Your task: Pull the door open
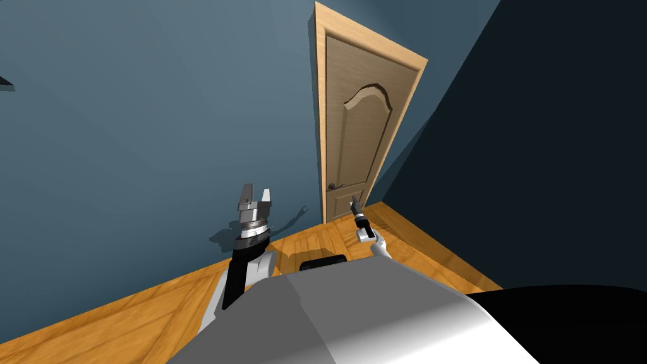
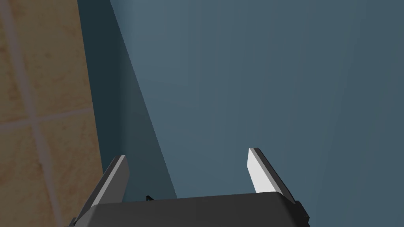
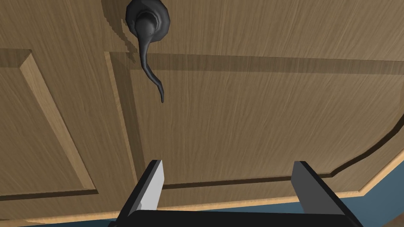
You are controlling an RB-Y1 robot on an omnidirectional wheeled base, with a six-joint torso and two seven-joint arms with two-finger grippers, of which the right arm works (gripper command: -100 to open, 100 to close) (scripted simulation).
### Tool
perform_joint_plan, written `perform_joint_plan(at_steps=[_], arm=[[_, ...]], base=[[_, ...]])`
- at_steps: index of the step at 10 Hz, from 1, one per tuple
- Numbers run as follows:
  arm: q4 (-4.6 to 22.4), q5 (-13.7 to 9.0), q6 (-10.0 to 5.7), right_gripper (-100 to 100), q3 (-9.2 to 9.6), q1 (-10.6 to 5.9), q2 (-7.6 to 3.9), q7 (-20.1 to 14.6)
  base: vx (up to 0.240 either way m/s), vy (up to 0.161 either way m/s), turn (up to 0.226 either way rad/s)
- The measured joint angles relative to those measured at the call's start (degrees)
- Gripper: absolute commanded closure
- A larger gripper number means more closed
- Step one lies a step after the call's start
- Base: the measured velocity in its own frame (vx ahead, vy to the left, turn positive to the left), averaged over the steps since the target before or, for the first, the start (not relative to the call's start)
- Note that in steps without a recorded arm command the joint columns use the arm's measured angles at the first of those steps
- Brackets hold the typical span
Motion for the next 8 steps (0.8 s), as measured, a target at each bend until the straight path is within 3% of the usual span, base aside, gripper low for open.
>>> perform_joint_plan(at_steps=[8], arm=[[11.46, 0.69, -1.87, -100, -0.37, -5.39, -1.49, -1.04]], base=[[0.029, -0.052, 0.118]])
